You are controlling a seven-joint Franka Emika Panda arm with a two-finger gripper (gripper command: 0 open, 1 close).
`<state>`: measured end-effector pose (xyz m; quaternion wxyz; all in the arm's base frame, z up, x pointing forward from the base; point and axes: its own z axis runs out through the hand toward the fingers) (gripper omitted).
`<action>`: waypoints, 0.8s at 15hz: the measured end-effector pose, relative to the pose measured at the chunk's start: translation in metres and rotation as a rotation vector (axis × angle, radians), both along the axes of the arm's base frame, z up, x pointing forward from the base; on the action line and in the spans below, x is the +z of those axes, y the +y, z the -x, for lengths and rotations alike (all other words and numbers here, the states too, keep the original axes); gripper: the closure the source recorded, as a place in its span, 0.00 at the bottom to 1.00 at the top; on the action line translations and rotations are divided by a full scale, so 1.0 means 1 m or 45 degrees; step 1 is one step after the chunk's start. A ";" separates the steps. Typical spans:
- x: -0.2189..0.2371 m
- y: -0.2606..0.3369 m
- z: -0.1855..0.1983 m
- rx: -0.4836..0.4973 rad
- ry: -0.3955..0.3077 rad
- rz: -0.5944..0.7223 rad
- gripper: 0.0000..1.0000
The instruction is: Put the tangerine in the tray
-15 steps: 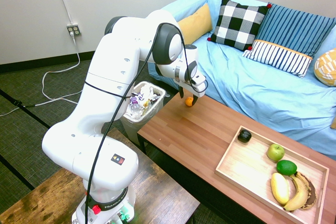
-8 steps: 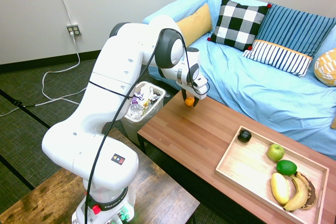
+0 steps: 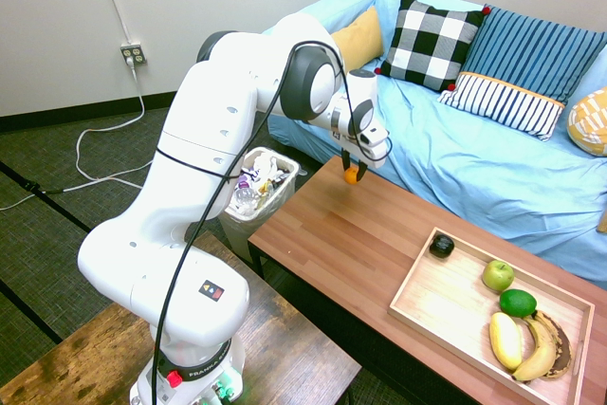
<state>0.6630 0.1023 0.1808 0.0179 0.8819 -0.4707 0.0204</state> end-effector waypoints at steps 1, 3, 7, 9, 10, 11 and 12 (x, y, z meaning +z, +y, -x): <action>0.016 -0.021 -0.005 -0.031 -0.019 0.001 1.00; 0.042 -0.085 -0.012 -0.119 -0.046 0.006 1.00; 0.060 -0.229 0.005 -0.319 -0.045 0.043 1.00; 0.051 -0.297 0.029 -0.415 -0.012 0.061 1.00; 0.046 -0.326 0.044 -0.461 0.002 0.071 1.00; 0.040 -0.349 0.058 -0.499 0.018 0.075 1.00; 0.032 -0.367 0.071 -0.532 0.039 0.078 1.00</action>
